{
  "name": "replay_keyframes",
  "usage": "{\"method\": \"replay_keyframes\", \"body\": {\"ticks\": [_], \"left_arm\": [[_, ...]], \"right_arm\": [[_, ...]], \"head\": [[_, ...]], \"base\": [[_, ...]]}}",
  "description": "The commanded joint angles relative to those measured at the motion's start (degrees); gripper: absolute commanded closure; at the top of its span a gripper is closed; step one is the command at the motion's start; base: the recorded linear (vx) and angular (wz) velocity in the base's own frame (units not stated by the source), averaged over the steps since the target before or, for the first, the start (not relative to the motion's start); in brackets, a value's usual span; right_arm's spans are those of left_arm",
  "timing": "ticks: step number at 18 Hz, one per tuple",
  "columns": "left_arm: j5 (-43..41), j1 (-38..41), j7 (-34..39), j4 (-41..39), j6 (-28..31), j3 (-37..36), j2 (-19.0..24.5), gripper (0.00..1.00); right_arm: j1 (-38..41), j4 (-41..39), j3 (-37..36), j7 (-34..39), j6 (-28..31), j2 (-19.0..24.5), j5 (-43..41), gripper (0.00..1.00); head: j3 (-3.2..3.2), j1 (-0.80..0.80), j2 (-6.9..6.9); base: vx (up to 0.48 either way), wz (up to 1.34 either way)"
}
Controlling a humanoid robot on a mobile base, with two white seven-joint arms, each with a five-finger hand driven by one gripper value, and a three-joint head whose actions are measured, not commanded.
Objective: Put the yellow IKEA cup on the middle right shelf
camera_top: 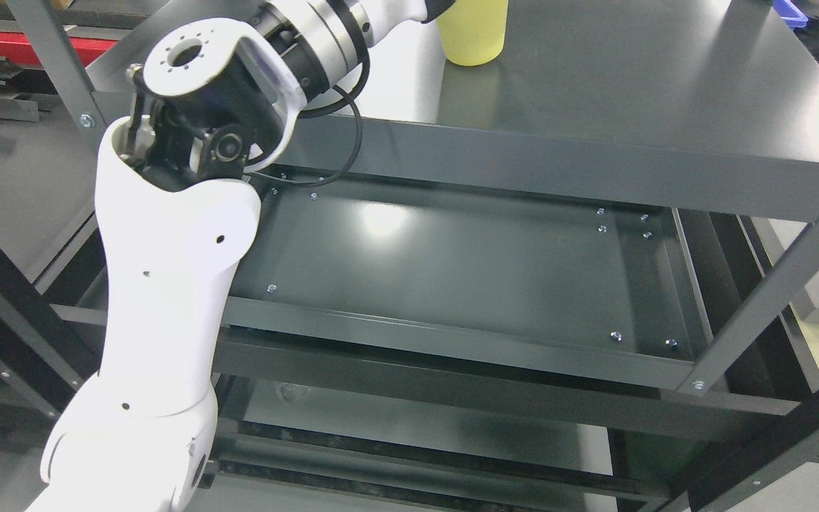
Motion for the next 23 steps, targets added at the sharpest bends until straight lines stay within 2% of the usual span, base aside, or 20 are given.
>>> {"method": "replay_keyframes", "body": {"ticks": [1,6,8,12,17,19,21,23], "left_arm": [[0.0,1.3,-10.2,-4.4,0.1,6.3,1.0,0.03],[0.4,6.1,-26.7,-4.5,0.6,5.0,1.0,0.03],[1.6,8.2,-33.3,-4.4,0.7,3.7,2.4,0.03],[7.4,12.4,-40.4,-4.5,0.7,-1.9,4.7,0.03],[6.3,23.2,-40.8,-3.7,0.4,-14.7,5.4,0.02],[-0.5,27.5,-40.2,-0.3,-0.6,-16.6,4.6,0.02],[-8.5,30.7,-39.0,5.3,-6.0,-16.8,2.4,0.01],[-14.8,33.2,-34.5,11.7,-16.4,-15.9,1.0,0.01]], "right_arm": [[0.8,0.0,1.0,0.0,0.0,-1.0,-1.4,0.01],[0.8,0.0,1.0,0.0,0.0,-1.0,-1.4,0.01],[0.8,0.0,1.0,0.0,0.0,-1.0,-1.4,0.01],[0.8,0.0,1.0,0.0,0.0,-1.0,-1.4,0.01],[0.8,0.0,1.0,0.0,0.0,-1.0,-1.4,0.01],[0.8,0.0,1.0,0.0,0.0,-1.0,-1.4,0.01],[0.8,0.0,1.0,0.0,0.0,-1.0,-1.4,0.01],[0.8,0.0,1.0,0.0,0.0,-1.0,-1.4,0.01]], "head": [[0.0,0.0,0.0],[0.0,0.0,0.0],[0.0,0.0,0.0],[0.0,0.0,0.0],[0.0,0.0,0.0],[0.0,0.0,0.0],[0.0,0.0,0.0],[0.0,0.0,0.0]], "base": [[0.0,0.0],[0.0,0.0],[0.0,0.01],[0.0,0.0],[0.0,0.0],[0.0,0.0],[0.0,0.0],[0.0,0.0]]}}
